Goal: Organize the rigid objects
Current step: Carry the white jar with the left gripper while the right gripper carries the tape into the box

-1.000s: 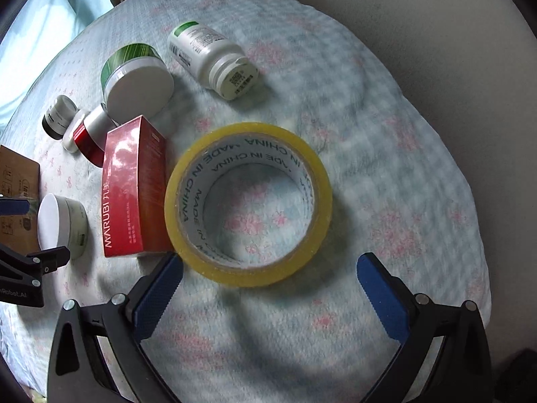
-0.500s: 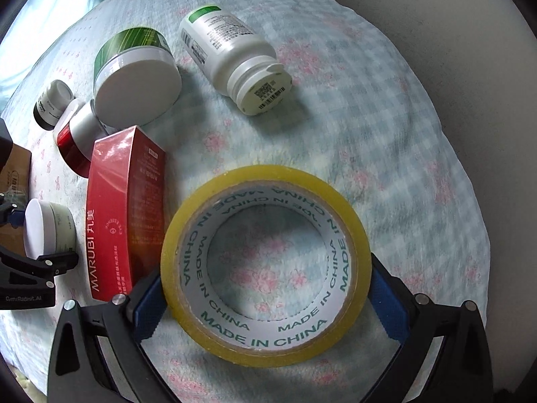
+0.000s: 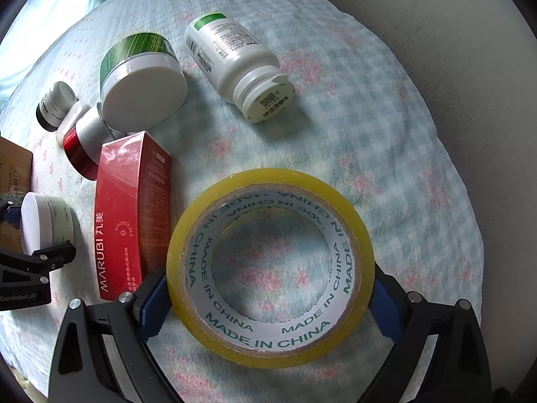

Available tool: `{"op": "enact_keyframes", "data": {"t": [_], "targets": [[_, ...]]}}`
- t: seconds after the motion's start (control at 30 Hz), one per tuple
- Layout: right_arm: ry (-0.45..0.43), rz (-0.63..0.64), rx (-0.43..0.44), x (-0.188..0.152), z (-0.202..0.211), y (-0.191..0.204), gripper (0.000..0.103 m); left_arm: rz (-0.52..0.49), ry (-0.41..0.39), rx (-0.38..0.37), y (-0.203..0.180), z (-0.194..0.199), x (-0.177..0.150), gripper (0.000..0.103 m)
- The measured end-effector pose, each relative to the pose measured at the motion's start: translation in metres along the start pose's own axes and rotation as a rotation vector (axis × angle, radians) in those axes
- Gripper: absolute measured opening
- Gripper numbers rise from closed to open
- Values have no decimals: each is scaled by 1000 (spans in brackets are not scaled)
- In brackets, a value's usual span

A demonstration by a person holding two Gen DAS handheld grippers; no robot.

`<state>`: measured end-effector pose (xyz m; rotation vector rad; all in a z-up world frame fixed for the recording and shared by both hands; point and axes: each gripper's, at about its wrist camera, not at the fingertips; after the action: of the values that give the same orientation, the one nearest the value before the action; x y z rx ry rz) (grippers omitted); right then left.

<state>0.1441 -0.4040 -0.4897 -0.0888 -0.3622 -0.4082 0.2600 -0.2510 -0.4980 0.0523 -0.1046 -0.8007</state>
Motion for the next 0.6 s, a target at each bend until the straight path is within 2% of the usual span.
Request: {"op": "enact_keyframes", "data": {"t": [0.2, 0.33, 0.6], "targets": [[-53, 8, -10, 9, 38, 5, 97, 25, -74, -22, 2, 50, -3, 70], [-79, -13, -7, 16, 72, 6, 97, 84, -140, -61, 14, 100, -4, 70], [-181, 4, -24, 47, 176, 17, 97, 153, -319, -92, 39, 208, -24, 70]]}}
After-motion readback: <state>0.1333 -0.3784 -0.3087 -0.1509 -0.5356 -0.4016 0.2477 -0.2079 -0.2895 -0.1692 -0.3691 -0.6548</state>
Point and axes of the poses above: each gripper's, at about its wrist camera, not at the fingertips, and z roughly against the way its jaws point, y to its left, x to its top, and after that the axes turned 10 degrees about -y, right-handed
